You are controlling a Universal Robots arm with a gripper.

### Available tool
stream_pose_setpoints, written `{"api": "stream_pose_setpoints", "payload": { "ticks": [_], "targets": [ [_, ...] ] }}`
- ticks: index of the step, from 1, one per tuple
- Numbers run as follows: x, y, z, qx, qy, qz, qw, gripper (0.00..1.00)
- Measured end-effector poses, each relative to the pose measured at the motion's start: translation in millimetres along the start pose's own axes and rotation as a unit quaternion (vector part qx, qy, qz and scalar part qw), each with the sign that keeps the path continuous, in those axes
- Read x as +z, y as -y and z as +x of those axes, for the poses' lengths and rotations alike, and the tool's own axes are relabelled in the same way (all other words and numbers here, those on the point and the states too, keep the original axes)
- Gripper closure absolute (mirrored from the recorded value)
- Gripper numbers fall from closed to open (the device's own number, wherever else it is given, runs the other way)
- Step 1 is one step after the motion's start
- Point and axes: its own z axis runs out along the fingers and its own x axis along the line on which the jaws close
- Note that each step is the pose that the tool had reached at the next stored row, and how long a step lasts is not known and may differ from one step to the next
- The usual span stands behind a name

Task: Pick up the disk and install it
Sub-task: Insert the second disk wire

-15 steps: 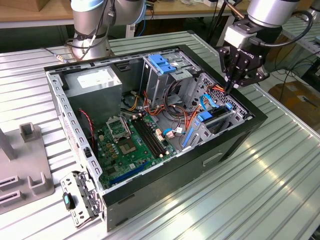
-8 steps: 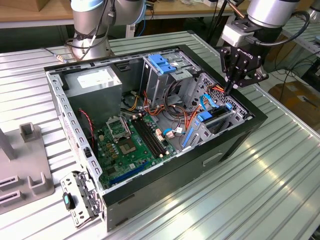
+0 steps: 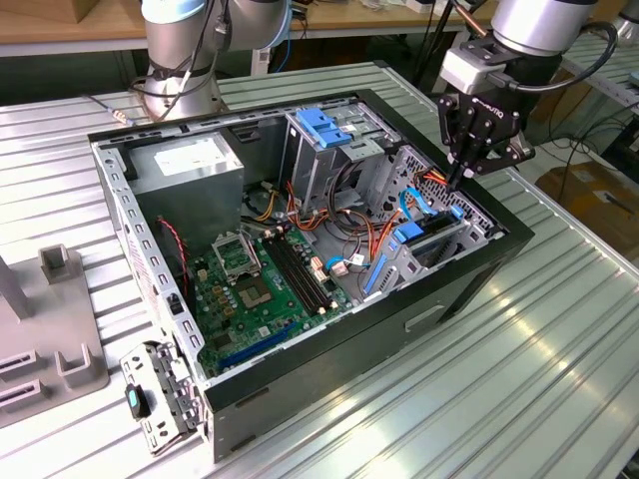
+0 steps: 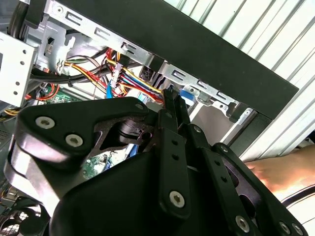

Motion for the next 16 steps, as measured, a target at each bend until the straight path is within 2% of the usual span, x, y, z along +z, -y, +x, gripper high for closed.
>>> {"api": "stream_pose_setpoints", "payload": {
  "ticks": [16],
  "targets": [
    [0.1, 0.0, 2.7, 0.0, 0.0, 0.0, 1.0, 0.84]
  ]
}}
